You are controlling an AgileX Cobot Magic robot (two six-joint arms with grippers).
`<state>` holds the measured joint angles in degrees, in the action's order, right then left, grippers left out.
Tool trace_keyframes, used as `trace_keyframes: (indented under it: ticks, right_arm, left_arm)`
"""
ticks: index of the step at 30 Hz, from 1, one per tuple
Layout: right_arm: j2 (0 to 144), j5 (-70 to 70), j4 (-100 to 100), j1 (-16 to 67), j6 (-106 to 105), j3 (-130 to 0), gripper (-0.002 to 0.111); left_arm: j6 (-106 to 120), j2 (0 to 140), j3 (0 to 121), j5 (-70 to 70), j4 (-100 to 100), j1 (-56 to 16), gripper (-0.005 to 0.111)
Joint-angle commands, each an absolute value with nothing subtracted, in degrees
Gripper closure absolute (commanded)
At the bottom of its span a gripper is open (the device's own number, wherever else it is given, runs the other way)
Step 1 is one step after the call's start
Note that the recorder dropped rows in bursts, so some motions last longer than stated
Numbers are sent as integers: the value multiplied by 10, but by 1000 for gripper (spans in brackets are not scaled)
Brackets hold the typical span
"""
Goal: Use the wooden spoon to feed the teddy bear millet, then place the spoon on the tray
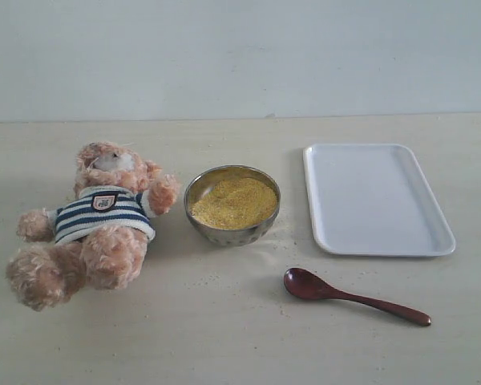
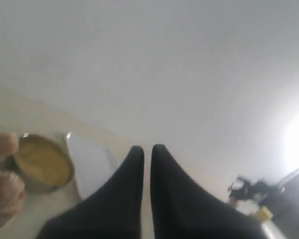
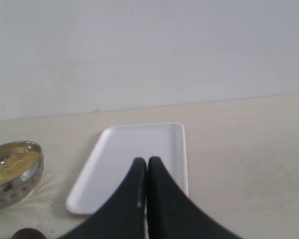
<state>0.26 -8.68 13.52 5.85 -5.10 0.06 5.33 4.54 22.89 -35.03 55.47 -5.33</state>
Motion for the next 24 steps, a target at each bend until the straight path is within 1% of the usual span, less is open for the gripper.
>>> trace_keyframes:
  ticks: [1, 6, 9, 10, 12, 15, 17, 18, 19, 21, 24]
  right_arm:
    - [0, -84, 132, 58, -51, 0, 108]
    - [0, -84, 132, 58, -51, 0, 108]
    - [0, -84, 132, 58, -51, 0, 108]
    - [0, -84, 132, 58, -51, 0, 108]
    - [0, -84, 132, 58, -51, 0, 108]
    - [0, -84, 132, 58, -51, 0, 108]
    - [0, -84, 132, 58, -51, 0, 108]
    - [0, -84, 132, 58, -51, 0, 108]
    - [0, -84, 132, 58, -51, 0, 108]
    - [0, -84, 132, 58, -51, 0, 108]
    - [0, -84, 132, 58, -51, 0, 108]
  left_arm:
    - [55, 139, 274, -462, 437, -52, 102]
    - [7, 256, 345, -471, 242, -52, 102]
    - [7, 331, 392, -480, 164, -52, 100]
    - [9, 358, 403, -482, 151, -52, 97]
    - [10, 409, 415, -479, 141, -52, 87]
    - [10, 474, 418, -450, 141, -52, 58]
    - [10, 520, 418, -429, 141, -52, 35]
    - [10, 538, 418, -418, 141, -52, 28]
    - [10, 560, 418, -402, 141, -52, 27]
    - [30, 605, 418, -375, 149, -52, 29]
    - [91, 666, 418, -337, 212, -52, 32]
